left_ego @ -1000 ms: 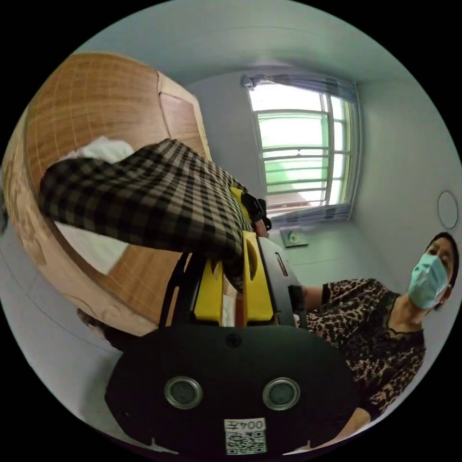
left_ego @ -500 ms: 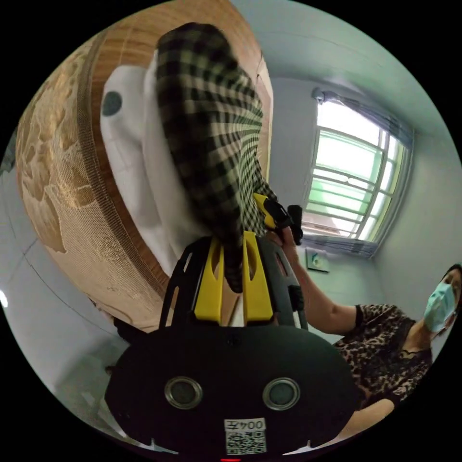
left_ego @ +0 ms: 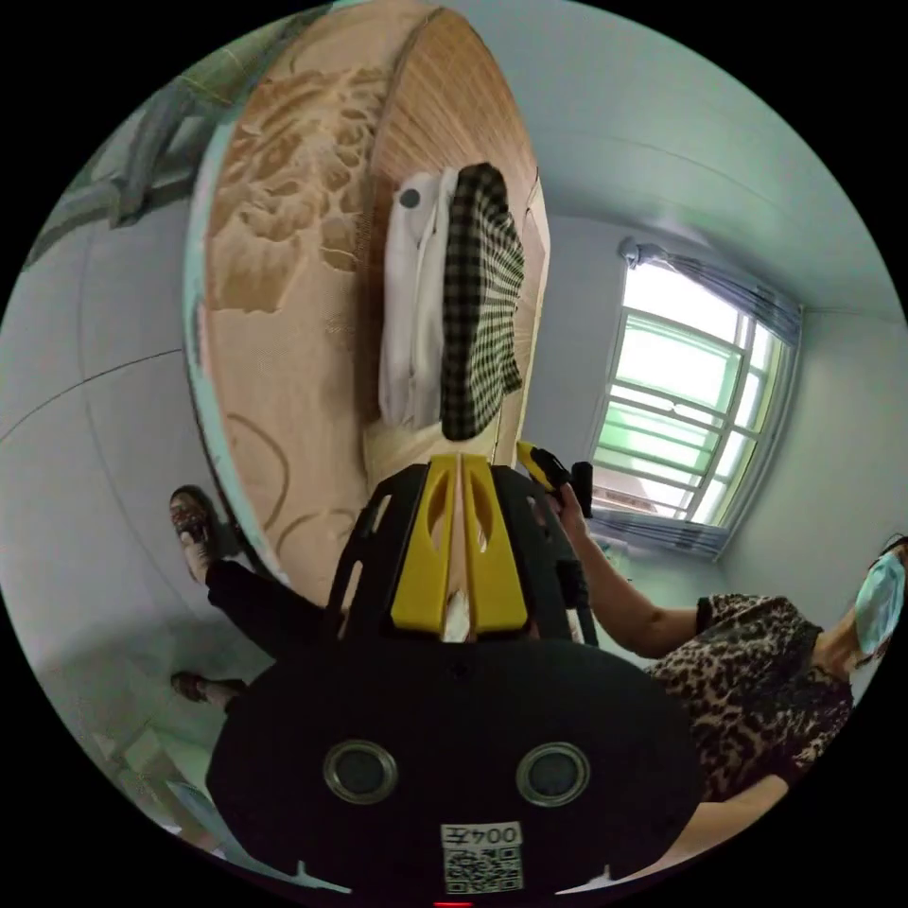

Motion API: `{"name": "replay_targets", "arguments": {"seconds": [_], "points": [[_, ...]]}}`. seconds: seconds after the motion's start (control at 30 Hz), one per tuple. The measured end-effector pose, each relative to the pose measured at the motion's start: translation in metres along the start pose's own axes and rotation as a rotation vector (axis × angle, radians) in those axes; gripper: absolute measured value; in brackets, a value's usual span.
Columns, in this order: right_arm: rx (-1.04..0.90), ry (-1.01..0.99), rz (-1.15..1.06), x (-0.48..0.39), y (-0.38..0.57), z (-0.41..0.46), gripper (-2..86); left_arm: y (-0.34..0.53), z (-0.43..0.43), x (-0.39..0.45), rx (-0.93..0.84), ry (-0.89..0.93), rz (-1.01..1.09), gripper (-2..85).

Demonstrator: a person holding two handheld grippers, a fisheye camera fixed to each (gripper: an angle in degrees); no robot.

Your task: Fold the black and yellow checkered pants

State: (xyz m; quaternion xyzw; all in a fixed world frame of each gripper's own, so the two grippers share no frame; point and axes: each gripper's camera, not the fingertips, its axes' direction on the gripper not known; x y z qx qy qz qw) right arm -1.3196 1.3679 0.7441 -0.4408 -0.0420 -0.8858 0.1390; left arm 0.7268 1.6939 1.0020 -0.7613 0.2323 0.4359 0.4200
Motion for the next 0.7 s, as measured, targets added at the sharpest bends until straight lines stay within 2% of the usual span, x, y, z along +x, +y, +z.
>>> {"name": "replay_targets", "arguments": {"seconds": [0.2, 0.3, 0.37, 0.4, 0.47, 0.5, 0.57, 0.7], "points": [[-0.267, -0.080, -0.227, -0.146, 0.117, 0.063, -0.7, 0.230, -0.116, 0.021, 0.215, -0.219, -0.031, 0.5], [-0.481, -0.118, -0.406, -0.240, 0.196, 0.124, -0.7, 0.365, -0.167, 0.028, 0.329, -0.345, -0.096, 0.3], [-0.653, -0.122, -0.594, -0.321, 0.278, 0.173, -0.7, 0.481, -0.203, 0.034, 0.431, -0.447, -0.132, 0.2], [-0.692, -0.116, -0.647, -0.341, 0.301, 0.184, -0.7, 0.511, -0.211, 0.036, 0.458, -0.473, -0.144, 0.2], [-0.837, -0.066, -0.893, -0.418, 0.405, 0.226, -0.7, 0.638, -0.237, 0.042, 0.568, -0.585, -0.193, 0.2], [-0.865, -0.046, -0.963, -0.436, 0.433, 0.235, -0.7, 0.670, -0.241, 0.044, 0.593, -0.613, -0.207, 0.2], [-0.946, 0.050, -1.269, -0.502, 0.557, 0.264, -0.7, 0.800, -0.251, 0.048, 0.661, -0.748, -0.302, 0.2], [-0.995, 0.133, -1.690, -0.572, 0.749, 0.294, -0.7, 0.995, -0.252, 0.052, 0.827, -0.861, -0.463, 0.4]]}}
